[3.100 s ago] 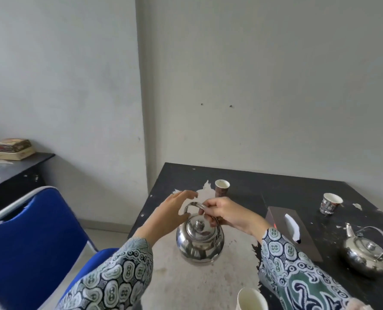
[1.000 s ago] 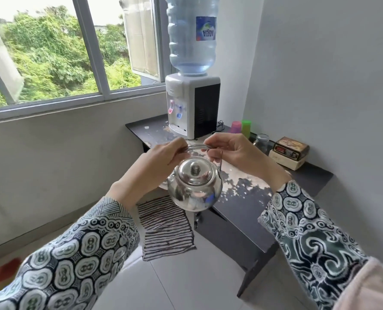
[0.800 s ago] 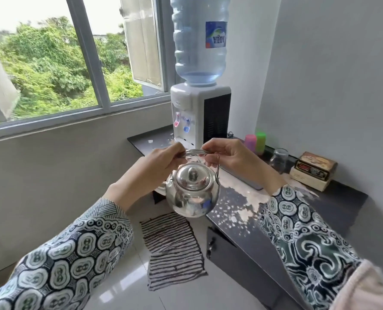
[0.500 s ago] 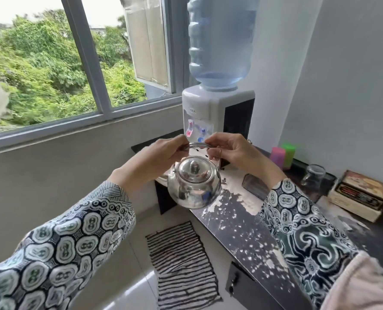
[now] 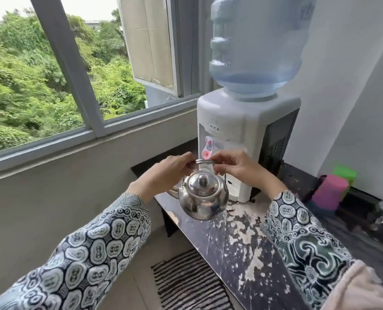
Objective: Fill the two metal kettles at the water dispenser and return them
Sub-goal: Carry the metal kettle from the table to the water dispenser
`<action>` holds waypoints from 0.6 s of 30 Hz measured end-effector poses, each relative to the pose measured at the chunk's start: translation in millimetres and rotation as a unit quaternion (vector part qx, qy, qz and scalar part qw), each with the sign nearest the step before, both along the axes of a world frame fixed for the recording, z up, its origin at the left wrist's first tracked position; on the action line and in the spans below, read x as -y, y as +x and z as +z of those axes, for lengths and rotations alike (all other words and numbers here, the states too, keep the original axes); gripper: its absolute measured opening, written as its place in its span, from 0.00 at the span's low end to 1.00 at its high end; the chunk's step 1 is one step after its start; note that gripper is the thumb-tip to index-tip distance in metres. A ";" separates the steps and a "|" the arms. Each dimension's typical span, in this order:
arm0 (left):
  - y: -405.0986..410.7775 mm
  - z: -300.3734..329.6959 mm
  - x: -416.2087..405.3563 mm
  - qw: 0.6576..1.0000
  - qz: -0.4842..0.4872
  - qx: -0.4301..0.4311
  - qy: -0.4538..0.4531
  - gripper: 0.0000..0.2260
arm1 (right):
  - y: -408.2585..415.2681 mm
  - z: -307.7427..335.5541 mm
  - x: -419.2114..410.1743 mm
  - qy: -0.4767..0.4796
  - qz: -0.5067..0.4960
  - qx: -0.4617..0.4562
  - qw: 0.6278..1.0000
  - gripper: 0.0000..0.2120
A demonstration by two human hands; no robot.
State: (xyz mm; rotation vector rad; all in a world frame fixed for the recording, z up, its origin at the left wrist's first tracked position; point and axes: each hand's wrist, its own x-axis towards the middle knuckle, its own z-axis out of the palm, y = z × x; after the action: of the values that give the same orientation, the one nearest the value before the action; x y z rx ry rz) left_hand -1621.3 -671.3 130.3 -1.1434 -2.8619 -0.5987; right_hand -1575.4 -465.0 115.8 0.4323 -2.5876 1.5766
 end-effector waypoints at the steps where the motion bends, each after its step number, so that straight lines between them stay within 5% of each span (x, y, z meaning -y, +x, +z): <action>1: -9.9 -2.7 -2.1 1.000 -0.004 0.003 -0.009 0.02 | -9.9 -4.0 -1.9 -0.006 -0.001 0.009 1.000 0.11; 18: -204.3 -102.0 -14.4 0.992 -0.086 0.033 -0.091 0.05 | -166.3 -110.0 9.6 -0.067 -0.092 0.154 0.982 0.15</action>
State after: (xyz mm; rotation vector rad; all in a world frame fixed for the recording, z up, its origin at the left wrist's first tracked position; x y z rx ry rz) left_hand -1825.6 -656.9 28.3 -1.4335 -2.9454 -0.3900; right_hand -1741.7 -474.6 5.7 -0.0661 -2.6117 1.8625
